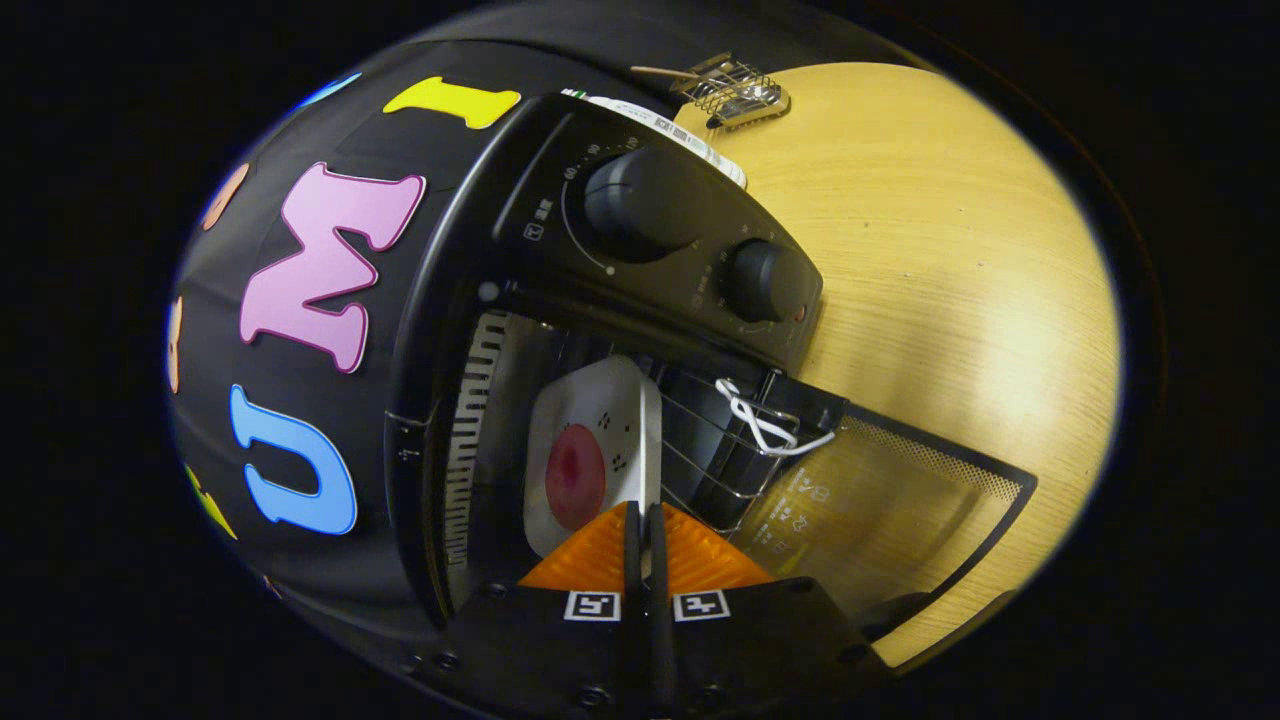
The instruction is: Open the toaster oven, put the food inside, and close the toaster oven door.
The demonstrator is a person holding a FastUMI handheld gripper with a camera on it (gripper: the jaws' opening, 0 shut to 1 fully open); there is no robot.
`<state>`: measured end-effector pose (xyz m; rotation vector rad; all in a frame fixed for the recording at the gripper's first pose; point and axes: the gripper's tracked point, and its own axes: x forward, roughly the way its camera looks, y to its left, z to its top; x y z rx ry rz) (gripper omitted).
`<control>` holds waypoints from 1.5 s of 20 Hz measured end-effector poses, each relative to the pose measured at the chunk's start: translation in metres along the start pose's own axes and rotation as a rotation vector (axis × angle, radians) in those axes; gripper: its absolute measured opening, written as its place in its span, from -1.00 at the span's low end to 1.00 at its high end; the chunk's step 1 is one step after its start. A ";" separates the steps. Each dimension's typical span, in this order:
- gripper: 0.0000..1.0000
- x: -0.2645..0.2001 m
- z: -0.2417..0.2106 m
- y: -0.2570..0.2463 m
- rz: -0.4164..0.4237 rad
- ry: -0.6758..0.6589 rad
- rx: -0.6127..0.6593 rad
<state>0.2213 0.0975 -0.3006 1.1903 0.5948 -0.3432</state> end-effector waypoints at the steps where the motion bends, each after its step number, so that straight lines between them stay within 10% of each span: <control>1: -0.90 0.003 0.000 0.006 0.014 -0.005 0.013; 15: -0.68 -0.011 -0.027 0.023 0.076 0.099 0.077; 24: 0.94 -0.075 -0.039 0.031 0.119 0.164 -0.041; 30: 0.97 -0.110 -0.052 0.004 0.084 0.199 -0.183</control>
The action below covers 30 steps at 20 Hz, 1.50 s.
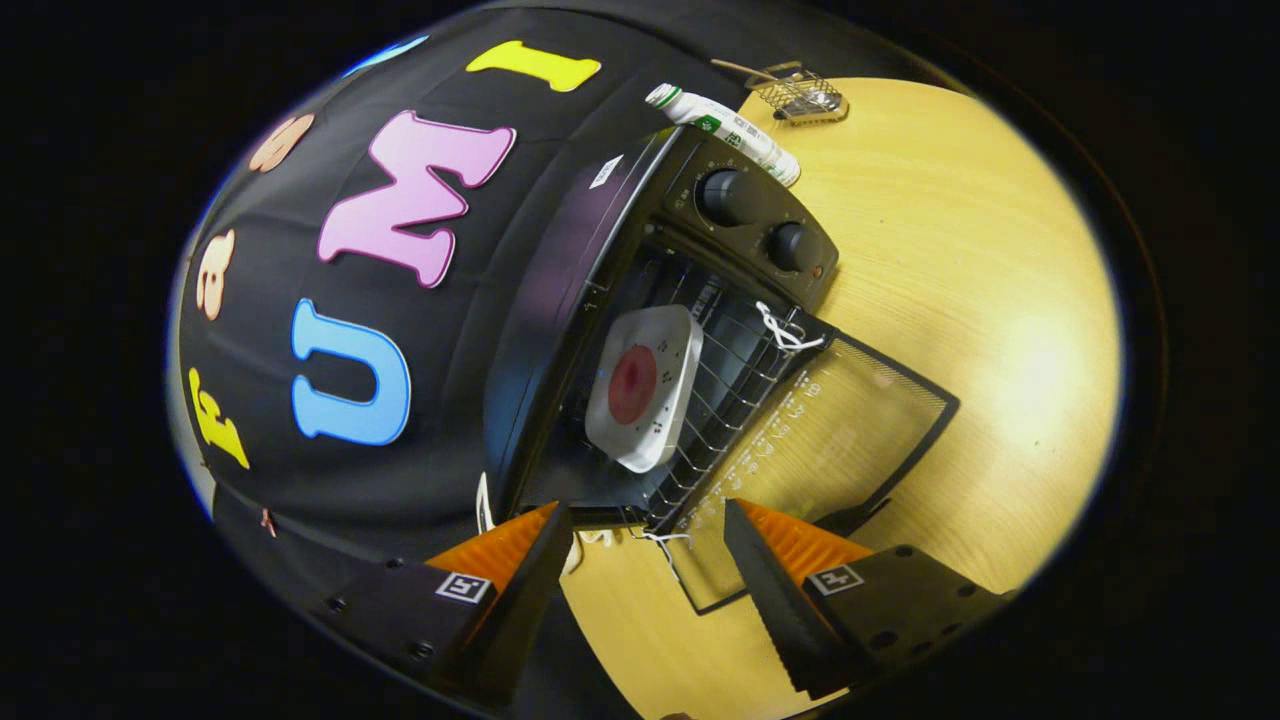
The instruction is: Open the toaster oven, put the food inside, and close the toaster oven door.
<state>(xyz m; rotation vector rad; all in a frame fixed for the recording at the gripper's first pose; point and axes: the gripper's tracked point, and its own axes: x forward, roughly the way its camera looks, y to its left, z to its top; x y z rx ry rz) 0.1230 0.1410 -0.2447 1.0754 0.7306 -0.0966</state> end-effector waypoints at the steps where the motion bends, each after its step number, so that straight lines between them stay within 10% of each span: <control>1: 0.97 -0.004 -0.009 -0.010 -0.025 0.027 -0.021; 24: 0.98 -0.022 -0.059 -0.118 -0.300 0.153 -0.966; 30: 0.99 0.011 -0.061 -0.129 -0.385 0.147 -0.948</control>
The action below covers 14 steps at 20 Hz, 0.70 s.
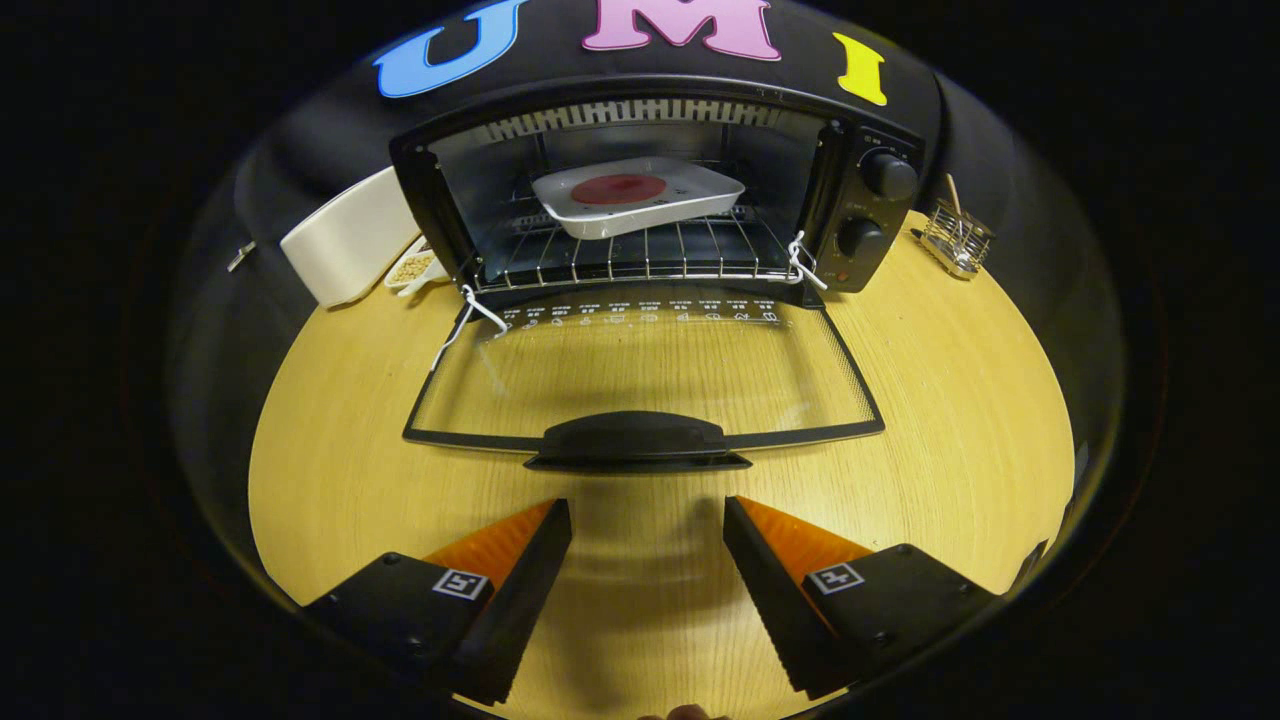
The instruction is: Open the toaster oven, put the food inside, and close the toaster oven door.
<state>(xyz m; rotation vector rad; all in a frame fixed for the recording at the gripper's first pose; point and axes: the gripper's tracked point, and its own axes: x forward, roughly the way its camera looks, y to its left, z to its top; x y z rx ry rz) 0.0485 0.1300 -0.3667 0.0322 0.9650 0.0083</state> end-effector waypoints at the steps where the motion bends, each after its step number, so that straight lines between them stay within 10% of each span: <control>1: 0.99 0.006 -0.001 -0.001 -0.005 0.012 0.006; 14: 0.98 -0.014 0.021 -0.001 -0.029 -0.014 -0.001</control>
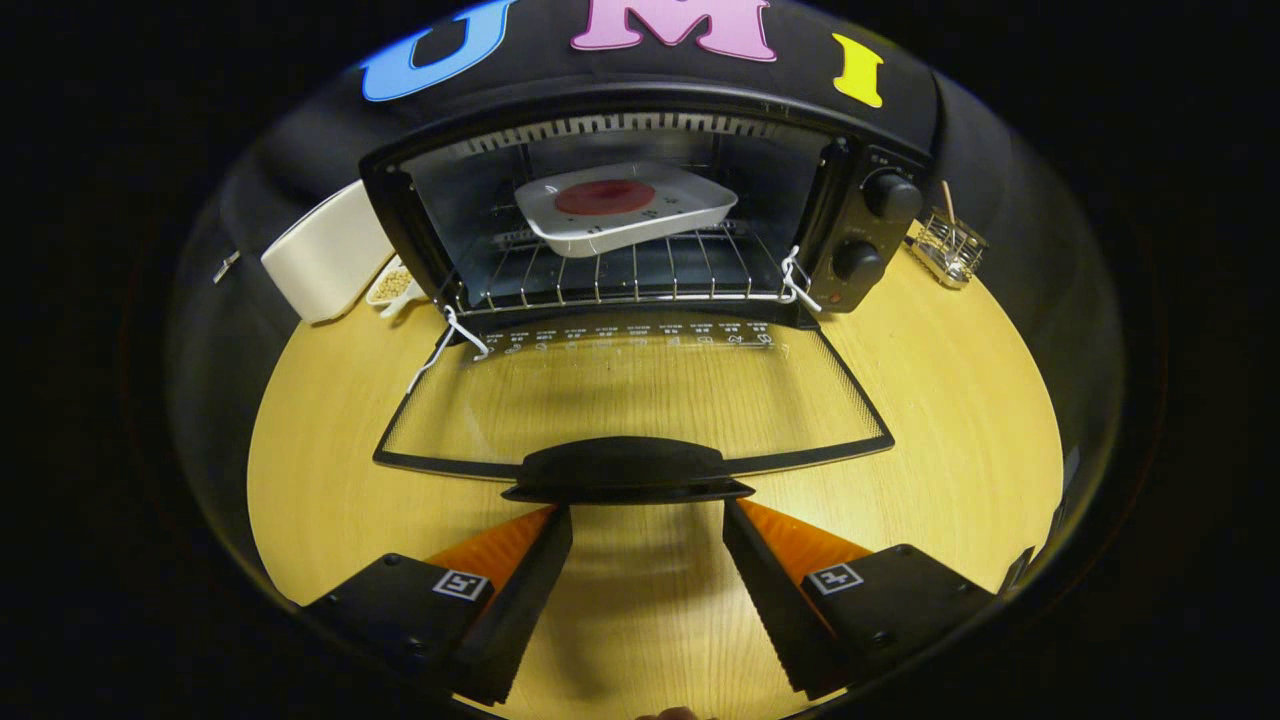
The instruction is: Open the toaster oven, put the food inside, and close the toaster oven door.
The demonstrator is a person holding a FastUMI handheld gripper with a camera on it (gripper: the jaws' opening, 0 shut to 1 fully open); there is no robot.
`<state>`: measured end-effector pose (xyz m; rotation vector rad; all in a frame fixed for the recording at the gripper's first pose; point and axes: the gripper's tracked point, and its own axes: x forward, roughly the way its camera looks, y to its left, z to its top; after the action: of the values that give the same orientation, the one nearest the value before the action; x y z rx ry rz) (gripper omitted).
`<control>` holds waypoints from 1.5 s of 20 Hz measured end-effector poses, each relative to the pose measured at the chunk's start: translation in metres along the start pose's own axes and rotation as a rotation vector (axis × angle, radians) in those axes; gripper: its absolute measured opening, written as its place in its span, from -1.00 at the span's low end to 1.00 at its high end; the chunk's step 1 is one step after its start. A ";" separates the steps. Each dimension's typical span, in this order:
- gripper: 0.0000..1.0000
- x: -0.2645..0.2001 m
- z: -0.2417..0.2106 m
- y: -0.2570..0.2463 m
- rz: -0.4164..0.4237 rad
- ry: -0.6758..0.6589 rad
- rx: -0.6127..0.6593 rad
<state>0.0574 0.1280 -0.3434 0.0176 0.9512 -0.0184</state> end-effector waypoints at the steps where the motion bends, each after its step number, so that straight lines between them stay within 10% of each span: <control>1: 0.98 -0.007 0.005 0.000 0.006 -0.021 -0.001; 16: 0.98 -0.169 0.164 -0.017 0.162 -0.542 0.056; 30: 0.96 -0.322 0.148 -0.185 -0.049 -0.906 -0.026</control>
<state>-0.0130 -0.0575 0.0033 -0.0367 0.0461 -0.0542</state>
